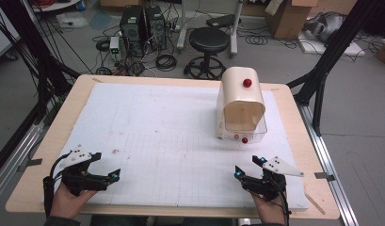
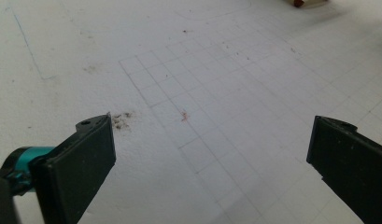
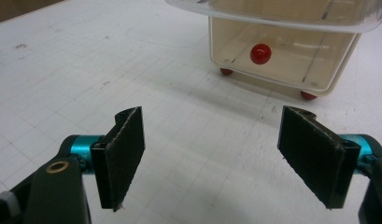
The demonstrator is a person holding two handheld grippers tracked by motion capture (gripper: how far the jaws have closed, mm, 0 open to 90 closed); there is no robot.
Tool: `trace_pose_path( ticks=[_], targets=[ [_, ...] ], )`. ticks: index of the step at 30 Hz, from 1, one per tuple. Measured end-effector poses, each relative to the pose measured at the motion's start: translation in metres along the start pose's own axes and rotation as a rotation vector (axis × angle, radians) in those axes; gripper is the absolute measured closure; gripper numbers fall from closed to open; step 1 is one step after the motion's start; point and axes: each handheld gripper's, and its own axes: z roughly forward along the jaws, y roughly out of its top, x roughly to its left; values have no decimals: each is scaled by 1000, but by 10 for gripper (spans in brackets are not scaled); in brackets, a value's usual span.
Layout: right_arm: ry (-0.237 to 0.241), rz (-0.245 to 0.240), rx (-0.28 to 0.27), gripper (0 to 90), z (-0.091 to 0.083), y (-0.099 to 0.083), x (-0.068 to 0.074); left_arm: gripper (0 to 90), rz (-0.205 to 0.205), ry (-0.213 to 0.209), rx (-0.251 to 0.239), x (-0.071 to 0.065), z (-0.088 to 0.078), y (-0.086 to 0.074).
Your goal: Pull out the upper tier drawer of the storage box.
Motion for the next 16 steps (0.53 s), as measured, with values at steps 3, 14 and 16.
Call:
trace_pose_path(
  ticks=[3,14,16],
  targets=[
    [3,2,8,220,0,-1,0,17,3,1,3,0,0,0],
    [7,9,7,218,-5,-3,-3,17,-11,5,-9,4,-2,0],
    [10,3,7,216,-5,-4,-3,17,-8,2,-6,4,-1,0]
  ],
)
